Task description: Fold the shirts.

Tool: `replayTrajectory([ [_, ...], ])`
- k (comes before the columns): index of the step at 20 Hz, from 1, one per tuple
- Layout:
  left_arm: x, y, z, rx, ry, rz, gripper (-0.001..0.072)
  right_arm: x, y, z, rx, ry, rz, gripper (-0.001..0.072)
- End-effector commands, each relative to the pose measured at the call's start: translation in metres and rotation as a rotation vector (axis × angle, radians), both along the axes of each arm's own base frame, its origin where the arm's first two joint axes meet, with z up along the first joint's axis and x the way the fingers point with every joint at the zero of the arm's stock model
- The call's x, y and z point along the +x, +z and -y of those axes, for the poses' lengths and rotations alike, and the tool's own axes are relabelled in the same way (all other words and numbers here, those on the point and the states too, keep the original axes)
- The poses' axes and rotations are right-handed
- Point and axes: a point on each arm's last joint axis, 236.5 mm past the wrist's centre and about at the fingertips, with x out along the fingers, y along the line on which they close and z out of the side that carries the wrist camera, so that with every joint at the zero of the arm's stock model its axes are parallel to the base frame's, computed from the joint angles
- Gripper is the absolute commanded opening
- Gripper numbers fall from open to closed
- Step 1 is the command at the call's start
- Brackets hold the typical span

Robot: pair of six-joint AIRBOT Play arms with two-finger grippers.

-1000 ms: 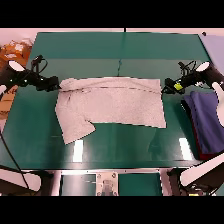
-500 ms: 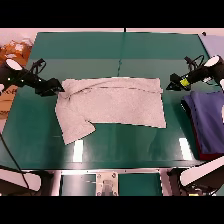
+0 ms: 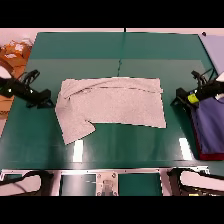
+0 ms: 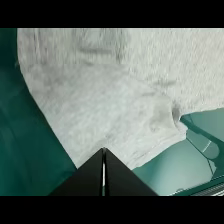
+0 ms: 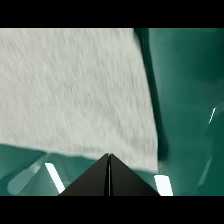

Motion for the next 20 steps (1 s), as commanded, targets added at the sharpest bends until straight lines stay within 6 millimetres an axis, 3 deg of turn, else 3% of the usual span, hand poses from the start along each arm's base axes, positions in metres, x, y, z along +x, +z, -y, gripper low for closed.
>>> replayTrajectory([
  [1,-0.060,-0.020,0.008,0.031,0.116,0.032,0.0078,-0.061,-0.023,-0.027,0.016,-0.127,0.050,0.0011],
  [2,-0.070,-0.028,0.010,0.034,0.140,0.037,0.0467,-0.068,-0.031,-0.040,0.060,-0.172,0.064,0.0102],
  [3,-0.079,-0.041,0.011,0.036,0.179,0.021,0.0682,-0.071,-0.039,-0.051,0.110,-0.225,0.072,0.0283],
  [4,-0.087,-0.053,0.011,0.037,0.190,-0.002,0.0664,-0.073,-0.047,-0.059,0.152,-0.266,0.064,0.0320],
  [6,-0.093,-0.072,0.015,0.025,0.234,-0.015,0.0664,-0.075,-0.063,-0.067,0.182,-0.324,0.052,0.0322],
  [9,-0.069,-0.078,0.020,-0.029,0.340,0.081,0.0664,-0.067,-0.077,-0.068,0.139,-0.332,0.077,0.0327],
  [12,-0.064,-0.086,0.028,-0.081,0.373,0.072,0.0663,-0.055,-0.076,-0.068,0.141,-0.361,0.112,0.0327],
  [15,-0.047,-0.090,0.056,-0.196,0.393,0.076,0.0662,-0.051,-0.076,-0.065,0.133,-0.376,0.129,0.0327],
  [16,-0.045,-0.091,0.064,-0.220,0.380,0.080,0.0546,-0.051,-0.076,-0.065,0.133,-0.376,0.129,0.0327],
  [17,-0.044,-0.091,0.067,-0.224,0.358,0.084,0.0333,-0.051,-0.076,-0.064,0.130,-0.373,0.128,0.0327],
  [18,-0.044,-0.088,0.067,-0.220,0.324,0.093,0.0242,-0.052,-0.076,-0.064,0.128,-0.370,0.127,0.0328],
  [20,-0.051,-0.081,0.069,-0.202,0.221,0.076,0.0229,-0.056,-0.077,-0.066,0.128,-0.353,0.112,0.0328],
])
